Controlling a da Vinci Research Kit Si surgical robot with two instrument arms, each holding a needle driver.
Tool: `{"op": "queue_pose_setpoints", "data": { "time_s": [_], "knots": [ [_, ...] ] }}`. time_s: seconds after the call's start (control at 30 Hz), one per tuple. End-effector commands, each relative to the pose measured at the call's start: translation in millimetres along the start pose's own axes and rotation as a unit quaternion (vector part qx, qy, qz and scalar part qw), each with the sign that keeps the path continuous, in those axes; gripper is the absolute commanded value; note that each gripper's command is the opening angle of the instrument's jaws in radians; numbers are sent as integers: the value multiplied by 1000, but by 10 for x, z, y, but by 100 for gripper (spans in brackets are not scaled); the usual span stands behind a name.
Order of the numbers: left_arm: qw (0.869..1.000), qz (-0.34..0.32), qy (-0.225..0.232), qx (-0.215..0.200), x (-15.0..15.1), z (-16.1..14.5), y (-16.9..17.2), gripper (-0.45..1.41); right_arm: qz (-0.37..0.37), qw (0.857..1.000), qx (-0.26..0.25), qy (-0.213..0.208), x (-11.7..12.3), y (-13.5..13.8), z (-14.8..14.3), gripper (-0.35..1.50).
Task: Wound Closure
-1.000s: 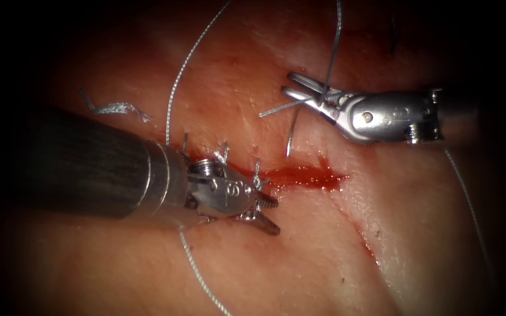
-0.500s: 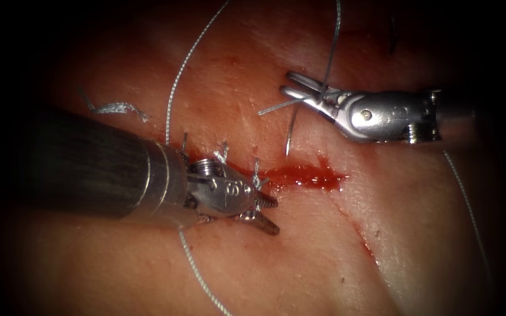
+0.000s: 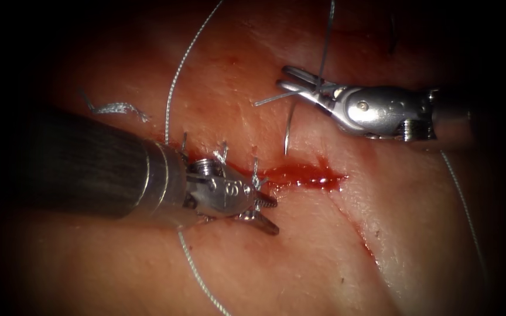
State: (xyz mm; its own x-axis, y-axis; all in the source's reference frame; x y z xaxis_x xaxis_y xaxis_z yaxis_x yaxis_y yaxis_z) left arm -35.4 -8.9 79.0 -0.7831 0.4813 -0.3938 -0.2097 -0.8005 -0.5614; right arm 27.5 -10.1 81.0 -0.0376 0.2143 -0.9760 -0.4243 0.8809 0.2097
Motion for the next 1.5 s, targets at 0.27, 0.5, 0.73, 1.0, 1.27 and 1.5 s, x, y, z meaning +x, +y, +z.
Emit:
{"op": "queue_pose_setpoints", "data": {
  "time_s": [0.27,0.5,0.73,1.0,1.27,1.5],
  "knots": [
    [1000,1,-1,0,1,8,-1,7,67,998,9,-13,-6,-1,8,-35],
    [1000,1,-1,0,1,8,-1,5,182,982,35,-37,-9,0,6,-35],
    [1000,1,-1,0,1,8,-1,5,234,969,50,-56,-13,-11,3,-35],
    [1000,1,-1,-1,1,7,-1,5,308,945,72,-87,-14,-34,-7,-35],
    [1000,1,-1,-2,1,6,-1,5,381,912,101,-116,-16,-66,-24,-35],
    [999,41,0,-10,8,-7,-6,5,430,885,107,-139,-14,-84,-32,-35]
  ]
}}
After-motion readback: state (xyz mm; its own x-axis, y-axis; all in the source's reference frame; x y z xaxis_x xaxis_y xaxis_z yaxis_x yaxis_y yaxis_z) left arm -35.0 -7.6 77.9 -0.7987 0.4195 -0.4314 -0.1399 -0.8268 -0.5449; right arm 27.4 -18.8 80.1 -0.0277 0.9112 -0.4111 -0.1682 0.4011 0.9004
